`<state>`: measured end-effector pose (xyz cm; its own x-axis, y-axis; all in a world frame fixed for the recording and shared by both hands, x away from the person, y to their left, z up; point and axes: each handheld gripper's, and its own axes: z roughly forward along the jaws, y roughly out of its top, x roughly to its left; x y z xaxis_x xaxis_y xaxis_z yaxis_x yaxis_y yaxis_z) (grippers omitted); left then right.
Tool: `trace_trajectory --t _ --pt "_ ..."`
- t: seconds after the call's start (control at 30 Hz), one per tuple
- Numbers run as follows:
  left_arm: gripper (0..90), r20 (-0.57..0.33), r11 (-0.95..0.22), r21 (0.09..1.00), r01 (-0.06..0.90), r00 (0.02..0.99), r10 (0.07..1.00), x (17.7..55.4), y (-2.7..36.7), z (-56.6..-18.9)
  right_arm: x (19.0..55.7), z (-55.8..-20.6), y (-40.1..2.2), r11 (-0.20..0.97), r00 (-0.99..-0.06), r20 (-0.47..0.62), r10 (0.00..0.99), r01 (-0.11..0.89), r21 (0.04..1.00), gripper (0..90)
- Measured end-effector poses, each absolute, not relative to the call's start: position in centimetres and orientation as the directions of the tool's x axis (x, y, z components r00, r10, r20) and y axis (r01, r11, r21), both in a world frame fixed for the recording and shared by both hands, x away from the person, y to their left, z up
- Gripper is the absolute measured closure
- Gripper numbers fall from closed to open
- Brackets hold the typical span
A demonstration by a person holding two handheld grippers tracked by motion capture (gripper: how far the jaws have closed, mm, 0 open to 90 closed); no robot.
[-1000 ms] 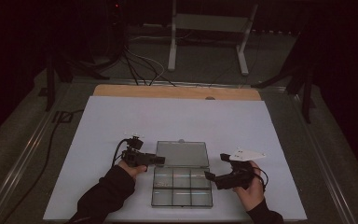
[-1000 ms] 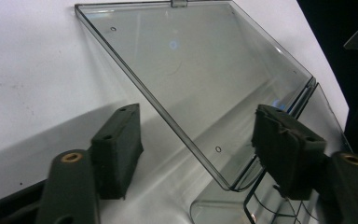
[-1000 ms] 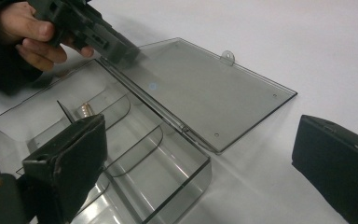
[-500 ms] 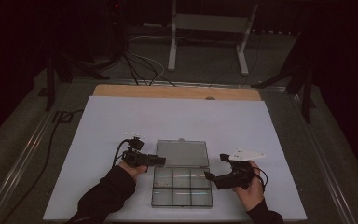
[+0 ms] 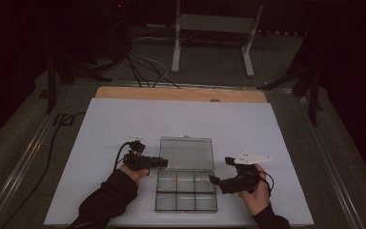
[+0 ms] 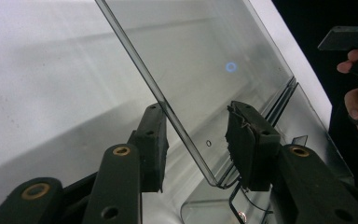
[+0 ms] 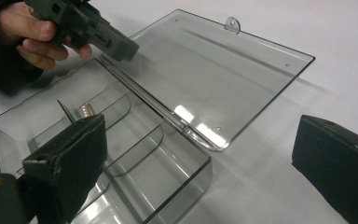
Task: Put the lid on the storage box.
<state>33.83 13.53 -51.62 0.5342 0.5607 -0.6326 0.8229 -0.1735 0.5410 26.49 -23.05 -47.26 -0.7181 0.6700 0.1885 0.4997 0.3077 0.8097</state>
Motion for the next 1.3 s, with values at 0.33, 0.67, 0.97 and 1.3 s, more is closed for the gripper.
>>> trace_trajectory --t 0.33,0.67,0.97,1.3 --pt "66.7 -0.620 -0.175 0.571 0.802 0.561 0.548 33.7 13.9 -51.4 26.5 -47.2 -23.1 0.311 -0.719 0.183 0.671 0.496 0.811 3.1" --pt "71.6 -0.592 -0.181 0.616 0.767 0.602 0.536 33.4 14.2 -51.1 26.4 -47.2 -23.1 0.311 -0.720 0.181 0.670 0.493 0.813 3.1" --pt "74.4 -0.577 -0.189 0.645 0.740 0.635 0.513 33.4 14.6 -51.2 26.3 -47.2 -23.1 0.311 -0.719 0.181 0.671 0.494 0.812 3.1" --pt "79.3 -0.535 -0.208 0.699 0.684 0.693 0.483 33.1 15.0 -51.0 26.3 -47.2 -23.1 0.310 -0.720 0.184 0.669 0.496 0.811 3.1"
